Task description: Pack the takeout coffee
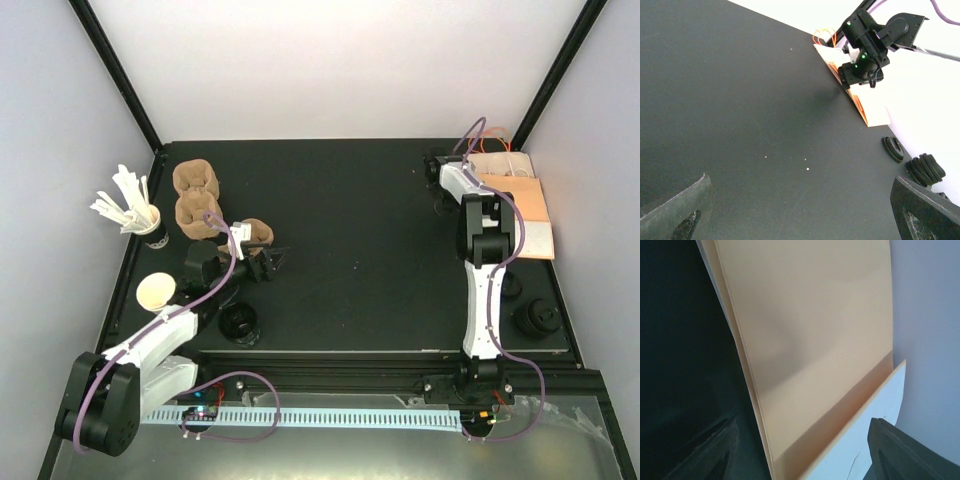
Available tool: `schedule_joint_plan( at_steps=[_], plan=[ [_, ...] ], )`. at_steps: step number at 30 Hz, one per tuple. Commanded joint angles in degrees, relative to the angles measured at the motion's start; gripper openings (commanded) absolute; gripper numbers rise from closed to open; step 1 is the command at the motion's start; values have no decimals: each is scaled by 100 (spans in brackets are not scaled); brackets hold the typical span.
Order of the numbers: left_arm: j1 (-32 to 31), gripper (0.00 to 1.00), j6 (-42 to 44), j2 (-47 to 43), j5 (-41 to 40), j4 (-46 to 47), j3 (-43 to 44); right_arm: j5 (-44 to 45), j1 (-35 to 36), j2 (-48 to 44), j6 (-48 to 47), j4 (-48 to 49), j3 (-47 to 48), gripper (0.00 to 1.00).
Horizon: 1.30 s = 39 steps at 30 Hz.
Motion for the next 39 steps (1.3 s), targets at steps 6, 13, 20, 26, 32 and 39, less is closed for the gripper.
schedule_joint_plan(
  at_steps=[6,13,20,26,32,39],
  plan=[
    [-49,99,167,14,78,177,47,603,-21,697,-315,-328,962,68],
    [-49,99,191,-21,60,139,56,672,-64,800,-265,-346,973,58],
    [-49,99,185,-49,64,111,65,886,-58,436,-72,-355,884,2],
    [-49,99,209,-76,69,86,74,1287,135,-287,19,-283,647,1],
    [-49,99,230,-159,103,85,65,1559,752,-1263,-22,-156,337,1],
    [-49,99,287,-214,118,113,52,1067,1950,-2445,-828,377,-88,1]
  ],
)
